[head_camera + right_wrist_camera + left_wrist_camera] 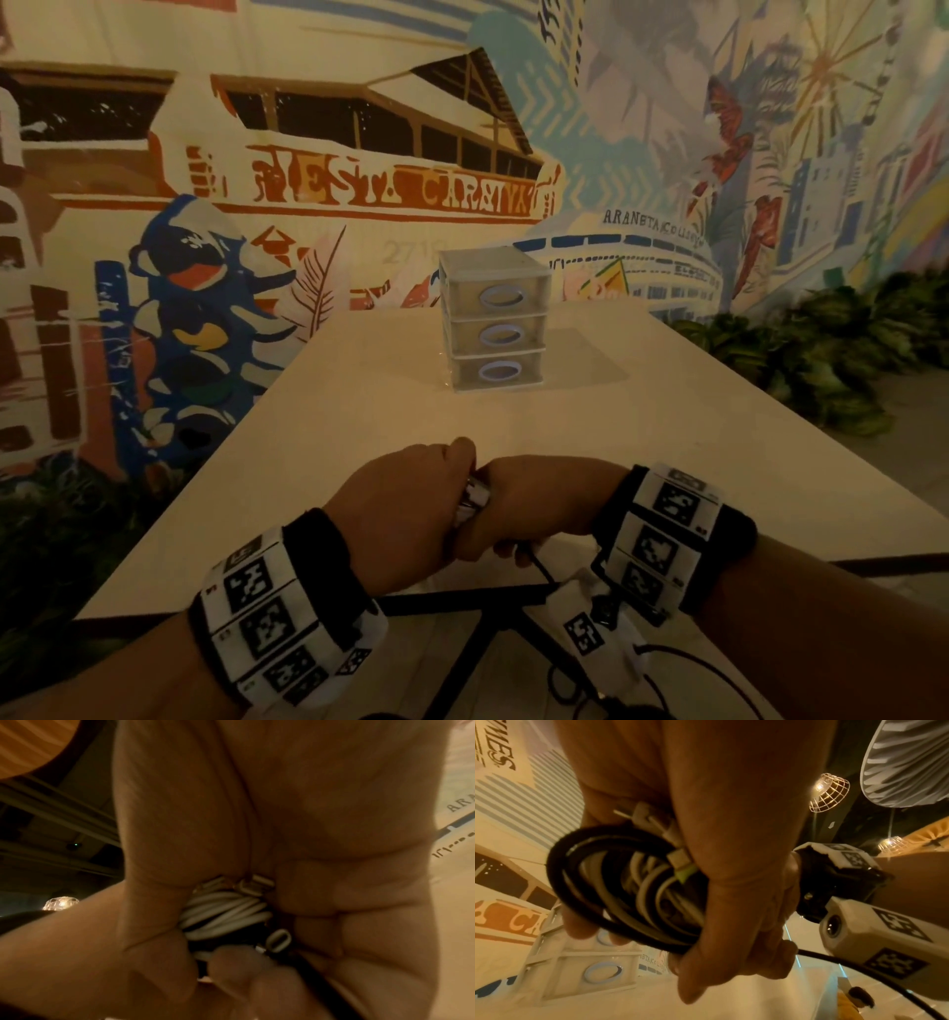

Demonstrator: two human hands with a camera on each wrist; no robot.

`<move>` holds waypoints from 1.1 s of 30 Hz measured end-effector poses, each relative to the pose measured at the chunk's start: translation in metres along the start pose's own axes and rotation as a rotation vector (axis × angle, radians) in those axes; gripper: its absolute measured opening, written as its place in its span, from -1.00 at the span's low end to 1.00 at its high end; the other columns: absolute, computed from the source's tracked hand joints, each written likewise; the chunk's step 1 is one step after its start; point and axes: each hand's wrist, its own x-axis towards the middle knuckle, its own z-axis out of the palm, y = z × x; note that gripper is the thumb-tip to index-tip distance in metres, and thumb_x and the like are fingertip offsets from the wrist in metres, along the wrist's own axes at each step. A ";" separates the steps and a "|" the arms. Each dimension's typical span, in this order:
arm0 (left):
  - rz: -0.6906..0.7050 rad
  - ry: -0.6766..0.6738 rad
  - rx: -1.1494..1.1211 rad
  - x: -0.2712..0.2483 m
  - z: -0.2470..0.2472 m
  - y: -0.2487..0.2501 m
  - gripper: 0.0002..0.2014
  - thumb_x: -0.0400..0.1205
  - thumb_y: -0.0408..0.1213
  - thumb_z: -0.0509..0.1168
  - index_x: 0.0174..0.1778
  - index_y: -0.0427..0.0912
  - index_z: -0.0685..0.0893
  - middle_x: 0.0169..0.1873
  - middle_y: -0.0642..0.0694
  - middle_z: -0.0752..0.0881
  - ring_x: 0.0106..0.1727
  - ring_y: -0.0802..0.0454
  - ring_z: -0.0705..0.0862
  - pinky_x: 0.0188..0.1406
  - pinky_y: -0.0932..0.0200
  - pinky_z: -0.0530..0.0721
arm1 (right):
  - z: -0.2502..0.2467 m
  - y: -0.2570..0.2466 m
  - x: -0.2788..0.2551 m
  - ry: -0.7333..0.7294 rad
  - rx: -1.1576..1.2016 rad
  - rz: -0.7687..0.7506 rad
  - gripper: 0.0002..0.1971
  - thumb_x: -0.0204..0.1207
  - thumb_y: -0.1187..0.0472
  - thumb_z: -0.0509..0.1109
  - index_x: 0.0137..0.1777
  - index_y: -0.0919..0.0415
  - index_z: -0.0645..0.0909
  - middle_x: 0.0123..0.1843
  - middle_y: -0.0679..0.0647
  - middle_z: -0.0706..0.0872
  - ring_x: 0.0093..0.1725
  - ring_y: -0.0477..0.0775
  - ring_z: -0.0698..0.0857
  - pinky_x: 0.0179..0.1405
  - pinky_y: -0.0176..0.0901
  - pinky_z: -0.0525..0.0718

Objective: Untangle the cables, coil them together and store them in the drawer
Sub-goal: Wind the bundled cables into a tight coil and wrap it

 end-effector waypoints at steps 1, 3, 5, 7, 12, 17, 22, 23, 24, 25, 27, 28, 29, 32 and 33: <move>0.003 0.006 0.023 0.001 -0.001 -0.002 -0.58 0.53 0.13 0.34 0.15 -0.06 0.47 -0.09 0.01 0.60 -0.19 0.06 0.49 -0.18 0.17 0.53 | -0.002 0.000 0.000 0.010 -0.019 -0.009 -0.77 0.55 0.16 0.55 0.17 0.14 0.73 -0.13 -0.01 0.69 -0.22 -0.06 0.69 -0.28 -0.24 0.73; 0.000 -0.007 0.102 0.003 -0.003 -0.005 -0.58 0.46 0.23 0.27 -0.02 -0.05 0.55 -0.21 0.00 0.61 -0.27 0.02 0.49 -0.20 0.14 0.55 | -0.005 -0.003 -0.001 0.030 -0.065 -0.029 -0.71 0.55 0.14 0.56 0.22 0.20 0.73 -0.12 0.06 0.70 -0.19 0.00 0.71 -0.28 -0.22 0.74; -0.011 0.008 0.147 0.005 -0.008 -0.004 -0.60 0.49 0.22 0.22 -0.04 -0.05 0.54 -0.21 0.00 0.62 -0.30 0.03 0.47 -0.23 0.19 0.46 | -0.008 -0.004 -0.001 0.032 -0.077 -0.020 -0.68 0.54 0.14 0.56 0.25 0.21 0.72 -0.11 0.09 0.71 -0.19 0.00 0.71 -0.27 -0.20 0.74; -0.052 -0.045 0.136 0.004 -0.009 -0.001 -0.67 0.59 0.11 0.25 0.08 -0.05 0.48 -0.07 -0.02 0.60 -0.24 0.04 0.47 -0.22 0.22 0.37 | -0.011 -0.006 -0.002 0.006 -0.085 -0.002 -0.73 0.52 0.16 0.58 0.19 0.18 0.73 -0.09 0.07 0.74 -0.18 -0.02 0.73 -0.28 -0.22 0.76; -0.047 -0.124 0.173 0.008 -0.011 0.012 -0.72 0.67 -0.03 0.22 0.18 -0.11 0.53 0.05 -0.07 0.65 0.01 -0.05 0.65 -0.16 0.22 0.35 | -0.006 -0.014 0.005 0.024 -0.302 0.023 -0.80 0.35 0.04 0.72 -0.23 0.03 0.74 -0.47 -0.19 0.74 -0.50 -0.31 0.72 -0.55 -0.44 0.62; -0.085 -0.130 0.098 0.013 -0.009 0.013 -0.62 0.57 0.04 0.37 0.18 -0.08 0.54 0.09 -0.07 0.66 0.02 -0.03 0.67 -0.15 0.24 0.42 | 0.003 -0.014 0.008 0.178 -0.630 -0.051 -0.70 0.44 -0.02 0.63 0.01 0.19 0.81 -0.34 -0.01 0.63 -0.32 0.04 0.62 -0.37 -0.22 0.51; -0.066 -0.114 -0.126 0.006 -0.009 0.007 -0.07 0.32 0.22 0.58 0.49 -0.07 0.31 0.21 0.01 0.60 0.12 0.08 0.64 0.05 0.25 0.56 | -0.002 -0.001 -0.003 0.192 -0.563 -0.156 -0.74 0.46 -0.01 0.59 -0.02 0.18 0.80 -0.13 0.14 0.79 -0.14 0.14 0.74 -0.02 0.01 0.73; -0.060 -0.081 -0.196 0.005 -0.010 0.002 0.11 0.27 0.25 0.59 0.63 -0.04 0.17 0.25 0.04 0.60 0.15 0.13 0.64 0.11 0.28 0.57 | -0.006 0.002 -0.005 0.177 -0.472 -0.148 -0.79 0.44 0.01 0.62 -0.07 0.14 0.80 -0.17 0.09 0.80 -0.18 0.08 0.75 -0.03 -0.01 0.74; -0.052 -0.051 -0.265 0.004 -0.013 -0.004 0.24 0.22 0.29 0.60 0.70 0.04 0.03 0.29 0.08 0.59 0.17 0.20 0.63 0.13 0.33 0.57 | -0.010 0.003 -0.008 0.163 -0.358 -0.133 -0.85 0.42 0.05 0.64 -0.14 0.08 0.77 -0.24 0.04 0.79 -0.26 0.01 0.74 -0.10 -0.06 0.75; -0.045 -0.018 -0.341 0.003 -0.015 -0.010 0.29 0.17 0.32 0.61 0.71 0.17 -0.05 0.31 0.15 0.58 0.17 0.28 0.62 0.12 0.38 0.57 | -0.013 0.006 -0.010 0.156 -0.264 -0.121 -0.88 0.42 0.09 0.64 -0.18 0.04 0.75 -0.29 -0.01 0.77 -0.32 -0.03 0.71 -0.19 -0.12 0.74; -0.057 0.047 -0.546 -0.001 -0.018 -0.022 0.28 0.11 0.32 0.64 0.65 0.40 -0.04 0.31 0.33 0.56 0.17 0.38 0.63 0.05 0.37 0.68 | -0.019 0.010 -0.016 0.150 -0.159 -0.122 -0.90 0.45 0.16 0.60 -0.20 0.03 0.72 -0.34 -0.03 0.74 -0.36 -0.03 0.67 -0.29 -0.17 0.68; -0.070 0.069 -0.680 -0.003 -0.018 -0.028 0.24 0.11 0.26 0.67 0.62 0.44 0.02 0.29 0.37 0.58 0.19 0.38 0.64 0.02 0.27 0.76 | -0.021 0.011 -0.019 0.153 -0.116 -0.140 -0.90 0.47 0.19 0.59 -0.21 0.05 0.72 -0.36 -0.02 0.73 -0.37 -0.01 0.66 -0.30 -0.15 0.67; -0.077 0.076 -0.821 -0.006 -0.015 -0.034 0.19 0.12 0.19 0.69 0.60 0.43 0.11 0.27 0.35 0.61 0.22 0.34 0.65 0.00 0.14 0.80 | -0.021 0.012 -0.021 0.153 -0.068 -0.171 -0.89 0.48 0.22 0.58 -0.23 0.06 0.72 -0.36 0.00 0.73 -0.37 0.00 0.65 -0.30 -0.14 0.66; -0.015 0.005 -1.172 -0.010 -0.001 -0.042 -0.05 0.22 0.08 0.69 0.54 0.22 0.41 0.34 0.10 0.66 0.36 0.08 0.64 0.11 -0.19 0.77 | -0.019 0.012 -0.024 0.128 0.061 -0.282 -0.85 0.49 0.33 0.55 -0.25 0.09 0.73 -0.34 0.05 0.73 -0.39 -0.01 0.63 -0.29 -0.14 0.63; 0.028 -0.015 -1.265 -0.011 0.003 -0.041 -0.13 0.25 0.08 0.68 0.50 0.20 0.50 0.36 0.04 0.66 0.37 0.00 0.64 0.16 -0.19 0.75 | -0.017 0.010 -0.025 0.113 0.084 -0.310 -0.82 0.50 0.35 0.54 -0.26 0.08 0.73 -0.35 0.02 0.72 -0.40 -0.03 0.63 -0.28 -0.16 0.63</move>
